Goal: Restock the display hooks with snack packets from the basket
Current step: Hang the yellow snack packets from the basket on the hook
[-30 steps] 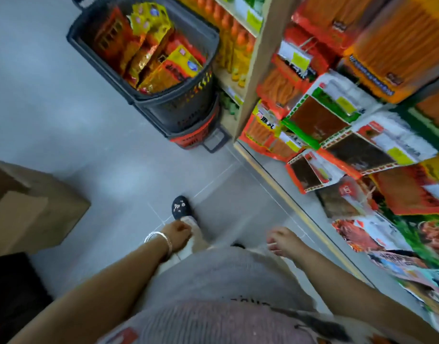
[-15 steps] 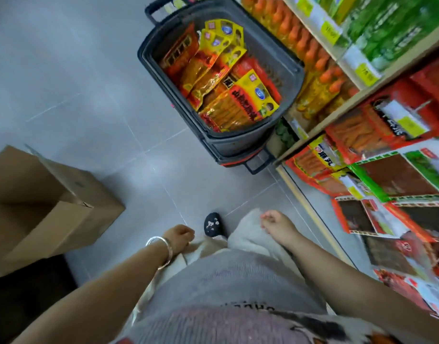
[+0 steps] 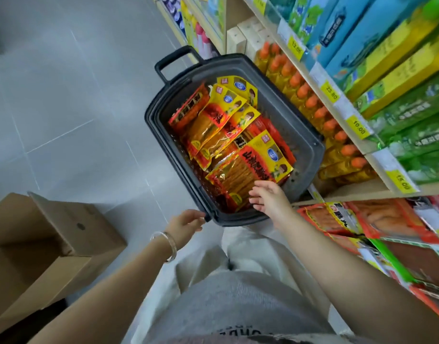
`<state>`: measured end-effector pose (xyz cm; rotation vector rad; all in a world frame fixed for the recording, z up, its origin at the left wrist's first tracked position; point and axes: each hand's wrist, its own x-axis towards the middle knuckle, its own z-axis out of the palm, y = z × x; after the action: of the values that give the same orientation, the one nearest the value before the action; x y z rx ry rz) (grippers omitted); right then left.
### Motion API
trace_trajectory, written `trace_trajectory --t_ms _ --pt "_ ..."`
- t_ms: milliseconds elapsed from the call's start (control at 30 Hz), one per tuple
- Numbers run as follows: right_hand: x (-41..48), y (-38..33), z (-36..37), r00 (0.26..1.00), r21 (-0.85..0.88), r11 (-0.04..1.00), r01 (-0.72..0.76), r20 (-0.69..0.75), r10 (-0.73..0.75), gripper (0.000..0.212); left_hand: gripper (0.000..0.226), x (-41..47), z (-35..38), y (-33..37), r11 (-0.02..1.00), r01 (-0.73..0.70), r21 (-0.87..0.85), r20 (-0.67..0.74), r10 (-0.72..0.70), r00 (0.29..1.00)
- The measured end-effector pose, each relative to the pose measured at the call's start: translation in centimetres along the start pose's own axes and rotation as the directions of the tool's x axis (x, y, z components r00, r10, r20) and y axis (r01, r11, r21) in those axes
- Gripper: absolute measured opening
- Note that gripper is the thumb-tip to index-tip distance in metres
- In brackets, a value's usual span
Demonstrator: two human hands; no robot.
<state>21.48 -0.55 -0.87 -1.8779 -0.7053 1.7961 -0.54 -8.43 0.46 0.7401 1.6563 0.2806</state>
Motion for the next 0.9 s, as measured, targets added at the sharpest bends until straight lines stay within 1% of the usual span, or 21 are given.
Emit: trace_trajectory --t_ms 100,167,267,333,400,433,533,600,700,733,800,833,900 --pt "4.8 -2.0 0.7 0.988 0.184 0.971 -0.154 0.016 0.154 0.037 0.019 3.0 -1.3 4.7 0.995 -0.104 0.002 -0.042 0.104 0.994" --pt "7.5 -2.5 1.0 0.96 0.256 0.928 -0.27 -0.011 0.282 0.043 0.018 5.0 -1.8 7.0 0.993 -0.114 -0.017 -0.038 0.113 0.993" --pt "10.6 -2.1 1.5 0.878 0.369 0.84 -0.399 -0.11 0.465 0.058 0.015 8.0 -2.3 9.2 0.996 -0.086 0.007 -0.008 0.086 0.996" --pt "12.0 -1.6 2.0 0.81 0.381 0.788 -0.484 -0.147 0.568 0.064 0.013 9.8 -2.6 10.1 0.997 -0.07 0.009 0.013 0.07 0.997" --pt "13.1 -0.8 2.5 0.772 0.387 0.757 -0.527 -0.154 0.617 0.065 0.011 11.4 -2.7 10.7 0.997 -0.059 0.057 0.037 0.057 0.998" --pt "13.6 -0.3 2.9 0.758 0.401 0.742 -0.538 -0.155 0.634 0.069 0.011 12.1 -2.9 10.9 0.995 -0.055 0.081 0.06 0.051 0.997" --pt "14.7 1.1 4.3 0.721 0.409 0.71 -0.574 -0.159 0.674 0.089 0.012 13.9 -4.0 11.4 0.992 -0.041 0.121 0.14 0.024 0.99" --pt "15.2 2.2 5.2 0.703 0.435 0.702 -0.564 -0.194 0.685 0.094 0.016 15.0 -5.0 11.7 0.986 -0.05 0.159 0.195 0.019 0.981" --pt "15.3 3.4 6.0 0.7 0.464 0.761 -0.453 -0.344 0.626 0.082 0.019 16.4 -6.6 11.9 0.974 -0.067 0.216 0.252 0.011 0.968" --pt "15.0 3.6 6.3 0.671 0.453 0.781 -0.429 -0.418 0.612 0.083 0.017 16.6 -7.0 12.0 0.971 -0.071 0.228 0.272 0.007 0.962" --pt "14.2 3.4 6.9 0.572 0.446 0.817 -0.366 -0.585 0.576 0.09 0.017 16.9 -7.6 12.4 0.971 -0.07 0.23 0.306 -0.004 0.952" --pt "13.6 3.0 7.2 0.561 0.45 0.843 -0.294 -0.633 0.533 0.087 0.016 17.0 -7.8 12.7 0.97 -0.072 0.232 0.32 -0.006 0.948" --pt "12.3 1.9 7.7 0.614 0.409 0.899 -0.159 -0.672 0.414 0.07 0.015 17.0 -8.2 13.2 0.966 -0.082 0.244 0.331 -0.004 0.944"
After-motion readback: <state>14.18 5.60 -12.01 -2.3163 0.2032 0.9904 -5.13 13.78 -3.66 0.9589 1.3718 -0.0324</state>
